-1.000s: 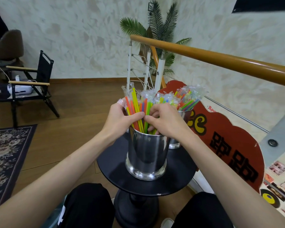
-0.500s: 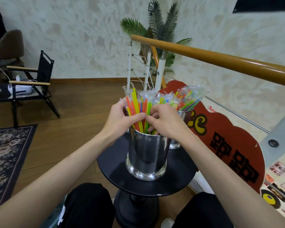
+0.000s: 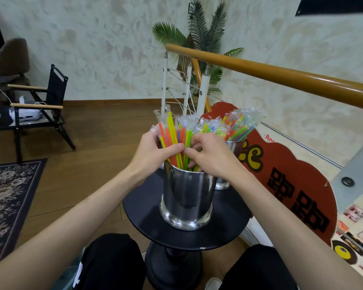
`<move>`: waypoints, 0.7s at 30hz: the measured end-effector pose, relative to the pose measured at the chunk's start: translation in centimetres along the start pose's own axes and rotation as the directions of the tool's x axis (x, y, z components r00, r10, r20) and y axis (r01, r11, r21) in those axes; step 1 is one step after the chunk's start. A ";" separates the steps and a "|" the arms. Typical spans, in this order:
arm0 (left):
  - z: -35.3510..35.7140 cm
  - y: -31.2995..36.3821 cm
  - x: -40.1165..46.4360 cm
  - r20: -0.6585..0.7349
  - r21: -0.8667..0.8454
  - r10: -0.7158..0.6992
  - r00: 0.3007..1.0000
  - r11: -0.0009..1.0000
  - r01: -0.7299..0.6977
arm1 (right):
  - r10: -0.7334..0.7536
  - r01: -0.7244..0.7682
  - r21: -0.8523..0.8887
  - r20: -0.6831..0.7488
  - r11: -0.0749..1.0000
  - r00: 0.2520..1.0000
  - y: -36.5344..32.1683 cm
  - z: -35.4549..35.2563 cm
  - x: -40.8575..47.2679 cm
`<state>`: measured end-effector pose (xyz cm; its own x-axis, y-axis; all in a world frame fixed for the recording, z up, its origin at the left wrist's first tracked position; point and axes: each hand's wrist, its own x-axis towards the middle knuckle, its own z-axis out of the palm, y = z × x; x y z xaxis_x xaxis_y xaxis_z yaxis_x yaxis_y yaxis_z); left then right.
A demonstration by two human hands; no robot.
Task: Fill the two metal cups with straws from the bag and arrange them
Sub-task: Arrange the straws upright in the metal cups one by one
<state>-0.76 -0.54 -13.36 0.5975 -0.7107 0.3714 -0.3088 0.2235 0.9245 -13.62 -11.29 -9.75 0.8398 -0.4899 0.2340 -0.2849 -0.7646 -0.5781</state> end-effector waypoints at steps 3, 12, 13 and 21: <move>0.0 0.0 0.1 0.012 0.009 -0.010 1.000 1.000 0.010 | -0.005 0.005 -0.003 -0.010 1.000 1.000 0.2 0.1 0.1; -0.1 0.0 0.2 0.034 0.006 -0.019 0.999 1.000 0.018 | 0.016 -0.017 -0.006 -0.020 1.000 1.000 0.2 0.0 0.1; -0.1 0.0 0.2 0.034 0.013 -0.011 0.999 1.000 0.011 | 0.016 -0.016 -0.007 -0.022 1.000 1.000 0.2 0.0 0.1; 0.0 0.1 0.3 0.032 0.018 -0.015 0.999 1.000 0.015 | 0.021 -0.021 0.004 -0.018 1.000 1.000 0.2 0.0 0.0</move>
<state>-0.62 -0.72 -13.20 0.5784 -0.7347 0.3545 -0.3133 0.2012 0.9281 -13.65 -11.49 -9.86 0.8249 -0.5136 0.2360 -0.3009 -0.7524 -0.5859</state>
